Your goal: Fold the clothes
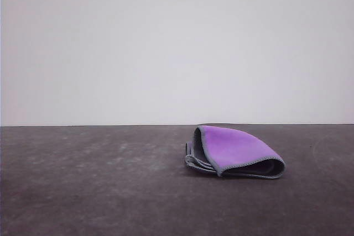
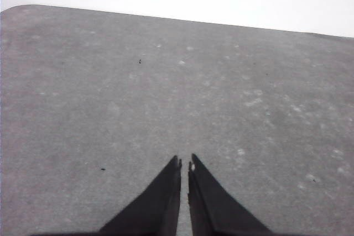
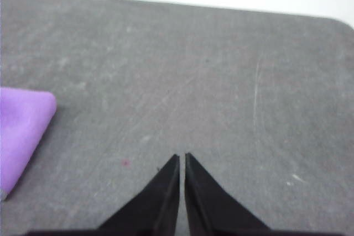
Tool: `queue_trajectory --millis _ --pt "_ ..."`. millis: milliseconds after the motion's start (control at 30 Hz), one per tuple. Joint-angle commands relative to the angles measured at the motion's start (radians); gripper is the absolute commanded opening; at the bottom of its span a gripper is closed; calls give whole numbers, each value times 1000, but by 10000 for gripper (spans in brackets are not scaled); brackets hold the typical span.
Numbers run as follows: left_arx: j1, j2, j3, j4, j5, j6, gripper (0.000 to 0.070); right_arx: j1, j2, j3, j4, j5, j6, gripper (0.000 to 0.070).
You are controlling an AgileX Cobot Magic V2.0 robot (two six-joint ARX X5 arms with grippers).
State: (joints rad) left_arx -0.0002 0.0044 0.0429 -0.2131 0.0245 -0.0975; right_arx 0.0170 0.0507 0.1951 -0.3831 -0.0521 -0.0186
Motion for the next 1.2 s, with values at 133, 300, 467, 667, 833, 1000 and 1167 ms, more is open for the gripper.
queue_trajectory --millis 133,300,467,667,833,1000,1167 --pt "0 0 -7 -34 -6 7 12 -1 -47 -66 42 1 19 10" --pt "0 0 -7 -34 -6 7 12 0 -47 -129 115 0 39 10" --pt "0 0 -7 -34 -6 6 12 0 -47 -166 165 1 49 10" --pt "0 0 -7 -34 -6 7 12 0 -47 -173 182 12 66 10" --pt "0 0 -7 -34 -6 7 12 0 -47 -177 190 27 86 10" --pt "0 0 -7 -34 -6 7 12 0 -47 -177 189 26 85 10" --pt "0 0 -7 -34 -6 7 12 0 -47 -177 207 27 86 10"
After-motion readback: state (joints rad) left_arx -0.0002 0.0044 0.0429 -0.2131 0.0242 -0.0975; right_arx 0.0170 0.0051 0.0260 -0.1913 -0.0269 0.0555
